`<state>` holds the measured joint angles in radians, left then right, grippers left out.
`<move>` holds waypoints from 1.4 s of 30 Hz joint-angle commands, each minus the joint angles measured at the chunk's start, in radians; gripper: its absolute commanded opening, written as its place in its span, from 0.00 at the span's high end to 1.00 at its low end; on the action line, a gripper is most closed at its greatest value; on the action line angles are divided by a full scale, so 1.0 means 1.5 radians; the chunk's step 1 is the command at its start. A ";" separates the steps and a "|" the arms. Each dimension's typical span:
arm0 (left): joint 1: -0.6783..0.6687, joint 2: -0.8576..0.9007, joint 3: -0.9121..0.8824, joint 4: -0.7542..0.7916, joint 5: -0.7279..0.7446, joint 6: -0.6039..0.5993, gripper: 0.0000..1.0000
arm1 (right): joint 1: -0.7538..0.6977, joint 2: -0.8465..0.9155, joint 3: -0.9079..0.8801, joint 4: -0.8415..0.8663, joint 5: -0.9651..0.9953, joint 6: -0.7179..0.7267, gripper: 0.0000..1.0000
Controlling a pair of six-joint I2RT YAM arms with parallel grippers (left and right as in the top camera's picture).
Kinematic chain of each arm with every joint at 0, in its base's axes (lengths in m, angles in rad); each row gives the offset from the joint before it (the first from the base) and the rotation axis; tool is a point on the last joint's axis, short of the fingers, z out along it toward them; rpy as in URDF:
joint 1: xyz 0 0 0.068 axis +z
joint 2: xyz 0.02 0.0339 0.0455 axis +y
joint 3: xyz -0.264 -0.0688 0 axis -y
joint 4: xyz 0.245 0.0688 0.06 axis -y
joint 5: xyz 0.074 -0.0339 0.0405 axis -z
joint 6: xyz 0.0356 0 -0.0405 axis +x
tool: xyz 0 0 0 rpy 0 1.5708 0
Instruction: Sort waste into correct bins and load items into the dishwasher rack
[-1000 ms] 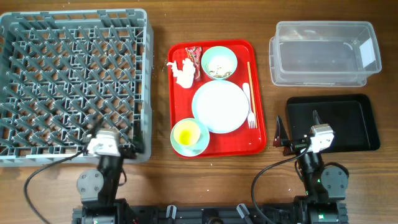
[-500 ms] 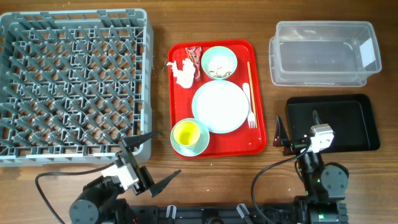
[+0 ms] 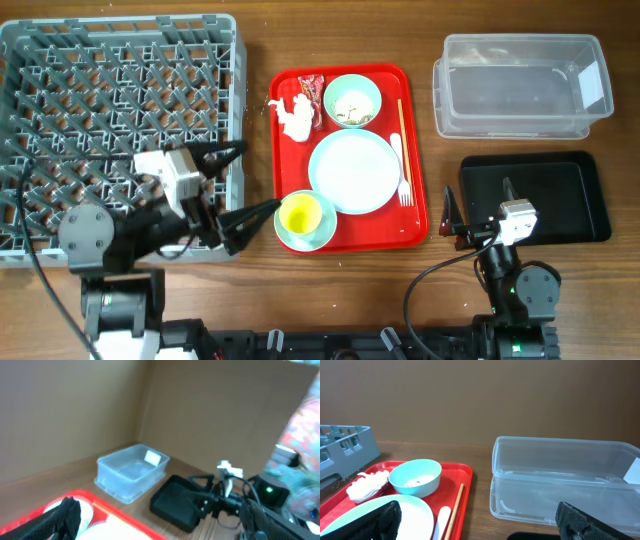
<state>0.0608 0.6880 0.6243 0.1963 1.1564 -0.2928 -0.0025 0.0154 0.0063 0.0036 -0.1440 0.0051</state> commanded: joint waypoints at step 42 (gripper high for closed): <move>-0.404 0.611 0.602 -0.749 -0.849 0.050 0.00 | 0.001 -0.007 -0.001 0.002 0.011 -0.002 0.00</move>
<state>-0.5434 1.5803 1.5108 -0.9356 -0.0933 -0.2001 -0.0025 0.0154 0.0063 0.0036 -0.1368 0.0051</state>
